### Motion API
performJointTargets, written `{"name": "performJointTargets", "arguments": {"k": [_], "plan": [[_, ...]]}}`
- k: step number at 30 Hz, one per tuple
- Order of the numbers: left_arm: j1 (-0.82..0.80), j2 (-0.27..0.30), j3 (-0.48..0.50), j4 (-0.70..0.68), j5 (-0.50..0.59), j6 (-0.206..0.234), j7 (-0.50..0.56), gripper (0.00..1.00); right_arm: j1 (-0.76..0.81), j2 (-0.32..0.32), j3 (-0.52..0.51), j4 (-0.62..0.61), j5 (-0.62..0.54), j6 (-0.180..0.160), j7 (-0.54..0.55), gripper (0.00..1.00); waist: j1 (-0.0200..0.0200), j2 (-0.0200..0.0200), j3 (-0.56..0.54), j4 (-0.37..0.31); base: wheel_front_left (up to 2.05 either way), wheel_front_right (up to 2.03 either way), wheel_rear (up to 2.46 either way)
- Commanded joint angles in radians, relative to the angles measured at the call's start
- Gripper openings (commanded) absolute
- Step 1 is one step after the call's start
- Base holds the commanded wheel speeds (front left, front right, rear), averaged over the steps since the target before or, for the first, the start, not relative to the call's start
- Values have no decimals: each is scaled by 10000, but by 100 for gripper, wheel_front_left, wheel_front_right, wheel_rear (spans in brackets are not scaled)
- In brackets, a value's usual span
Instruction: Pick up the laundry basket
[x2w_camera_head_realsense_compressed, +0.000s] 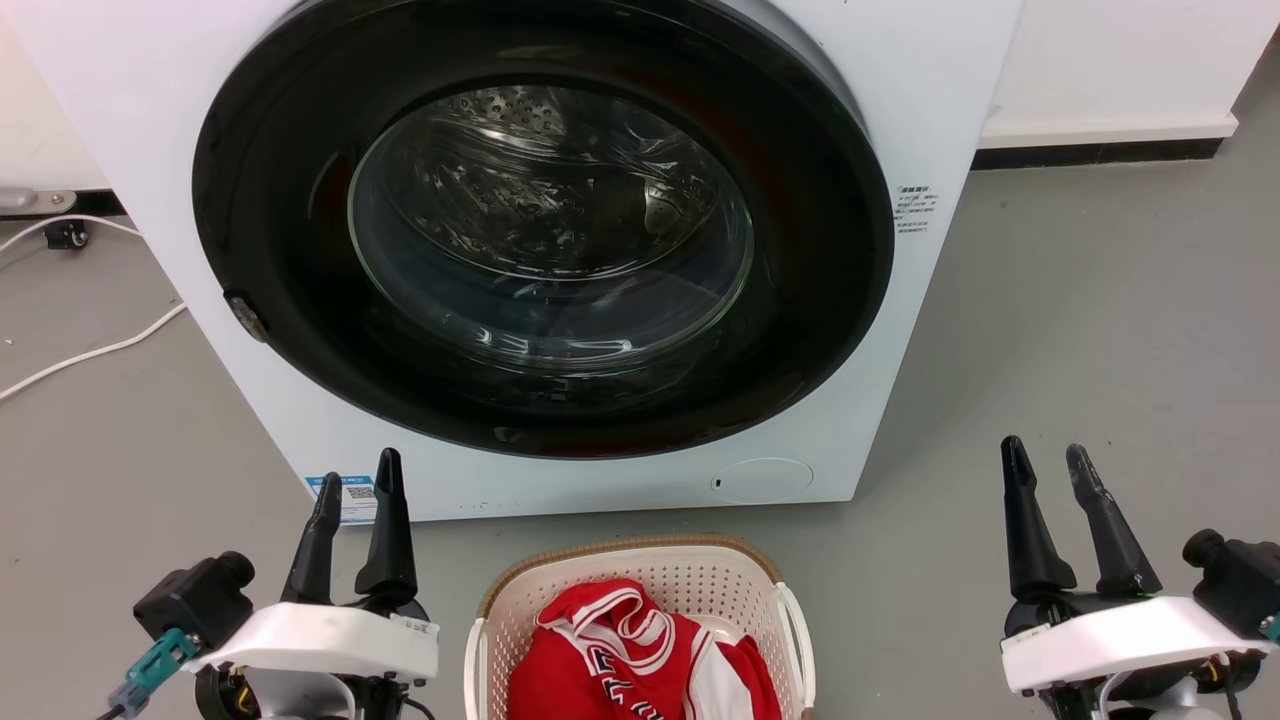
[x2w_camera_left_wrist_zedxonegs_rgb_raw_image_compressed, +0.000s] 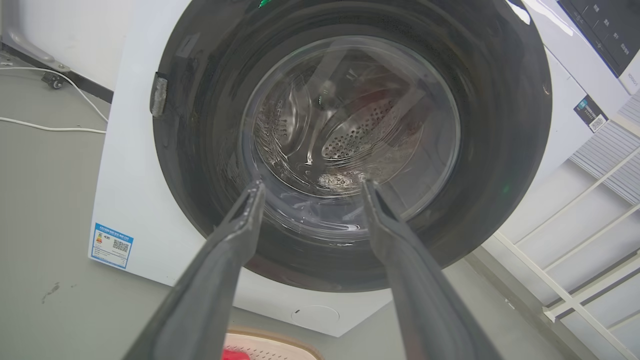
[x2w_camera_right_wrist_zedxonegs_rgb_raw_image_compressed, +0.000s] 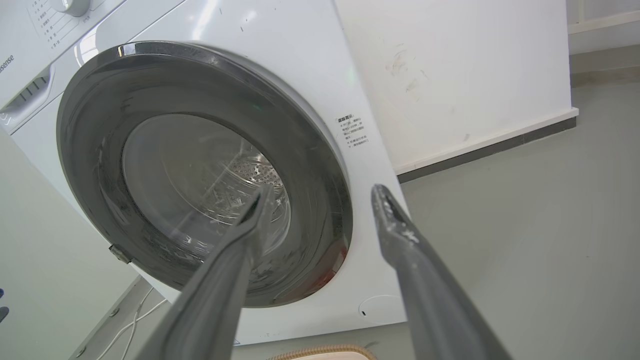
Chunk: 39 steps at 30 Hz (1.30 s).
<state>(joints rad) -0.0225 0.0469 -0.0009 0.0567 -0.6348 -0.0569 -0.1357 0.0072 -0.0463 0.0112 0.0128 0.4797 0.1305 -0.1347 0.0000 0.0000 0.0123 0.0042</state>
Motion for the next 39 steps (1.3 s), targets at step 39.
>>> {"name": "performJointTargets", "arguments": {"k": [39], "plan": [[373, 43, -359, -287, 3728, 375, -972, 100, 519, -57, 4, -625, -3463, 1, -968, 100, 0, 0, 22, 41, 0, 0, 0]]}}
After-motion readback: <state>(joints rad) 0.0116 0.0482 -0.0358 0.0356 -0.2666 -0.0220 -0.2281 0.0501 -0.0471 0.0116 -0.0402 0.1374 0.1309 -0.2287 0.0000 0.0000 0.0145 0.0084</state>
